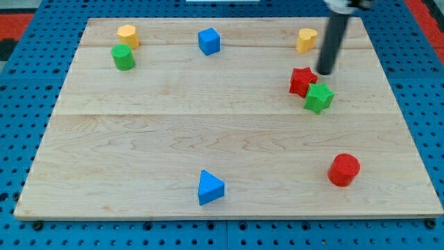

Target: Separate the green star from the red star

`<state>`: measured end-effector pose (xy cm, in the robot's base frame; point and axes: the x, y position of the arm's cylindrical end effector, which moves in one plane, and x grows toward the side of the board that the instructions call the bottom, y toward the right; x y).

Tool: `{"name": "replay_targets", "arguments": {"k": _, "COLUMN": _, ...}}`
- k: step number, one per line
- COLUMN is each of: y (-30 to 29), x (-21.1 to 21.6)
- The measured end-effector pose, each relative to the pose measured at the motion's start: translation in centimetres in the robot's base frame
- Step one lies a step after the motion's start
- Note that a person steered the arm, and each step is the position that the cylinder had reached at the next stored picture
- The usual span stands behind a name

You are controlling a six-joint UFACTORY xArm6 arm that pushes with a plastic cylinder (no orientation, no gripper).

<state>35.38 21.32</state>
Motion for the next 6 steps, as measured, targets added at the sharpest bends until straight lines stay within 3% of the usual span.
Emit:
{"name": "replay_targets", "arguments": {"k": 1, "y": 0.6, "x": 4.9}}
{"name": "replay_targets", "arguments": {"k": 3, "y": -19.7, "x": 5.9}}
{"name": "replay_targets", "arguments": {"k": 4, "y": -13.4, "x": 6.5}}
{"name": "replay_targets", "arguments": {"k": 5, "y": -9.4, "x": 9.7}}
{"name": "replay_targets", "arguments": {"k": 6, "y": -19.0, "x": 10.2}}
